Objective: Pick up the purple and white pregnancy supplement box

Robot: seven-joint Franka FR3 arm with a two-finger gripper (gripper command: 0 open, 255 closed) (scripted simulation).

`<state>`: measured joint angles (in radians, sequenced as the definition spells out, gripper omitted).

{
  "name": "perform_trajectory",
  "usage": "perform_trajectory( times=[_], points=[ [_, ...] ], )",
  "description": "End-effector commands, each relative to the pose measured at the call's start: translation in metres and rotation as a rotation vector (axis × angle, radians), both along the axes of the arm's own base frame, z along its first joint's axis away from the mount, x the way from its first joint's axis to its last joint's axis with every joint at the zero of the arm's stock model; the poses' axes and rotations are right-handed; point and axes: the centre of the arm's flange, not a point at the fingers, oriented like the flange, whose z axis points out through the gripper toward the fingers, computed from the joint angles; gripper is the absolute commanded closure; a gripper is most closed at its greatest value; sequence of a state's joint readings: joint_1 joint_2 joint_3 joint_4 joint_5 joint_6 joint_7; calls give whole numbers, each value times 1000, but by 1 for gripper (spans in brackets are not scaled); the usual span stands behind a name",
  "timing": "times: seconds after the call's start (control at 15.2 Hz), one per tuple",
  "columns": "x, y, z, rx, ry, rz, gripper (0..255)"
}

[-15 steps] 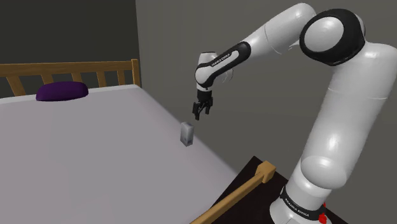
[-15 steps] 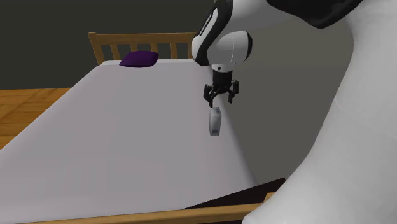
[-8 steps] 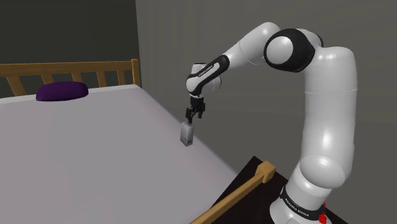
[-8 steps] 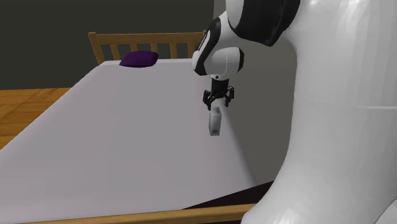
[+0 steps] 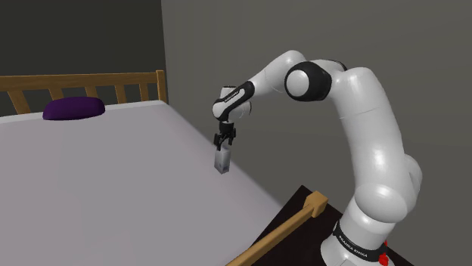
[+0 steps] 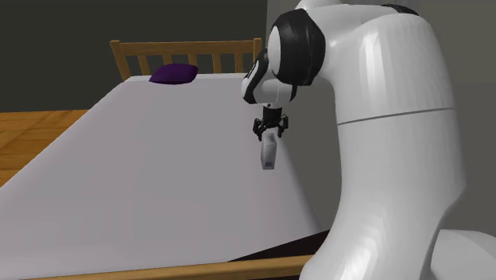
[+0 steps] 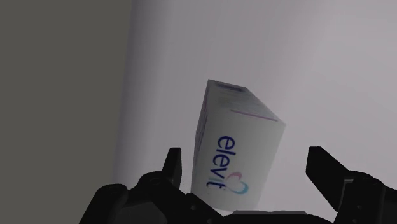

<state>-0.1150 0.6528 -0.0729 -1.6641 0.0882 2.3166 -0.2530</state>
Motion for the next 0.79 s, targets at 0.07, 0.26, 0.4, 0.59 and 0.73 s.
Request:
perform_trajectory(
  times=[0.07, 0.26, 0.4, 0.59, 0.73],
  points=[
    [3, -2, -17, 1, -1, -1, 0],
    [3, -2, -33, 1, -1, -1, 0],
    [3, -2, -41, 1, -1, -1, 0],
    [3, -1, -41, 1, -1, -1, 255],
    [3, -1, -41, 1, -1, -1, 255]
  ],
)
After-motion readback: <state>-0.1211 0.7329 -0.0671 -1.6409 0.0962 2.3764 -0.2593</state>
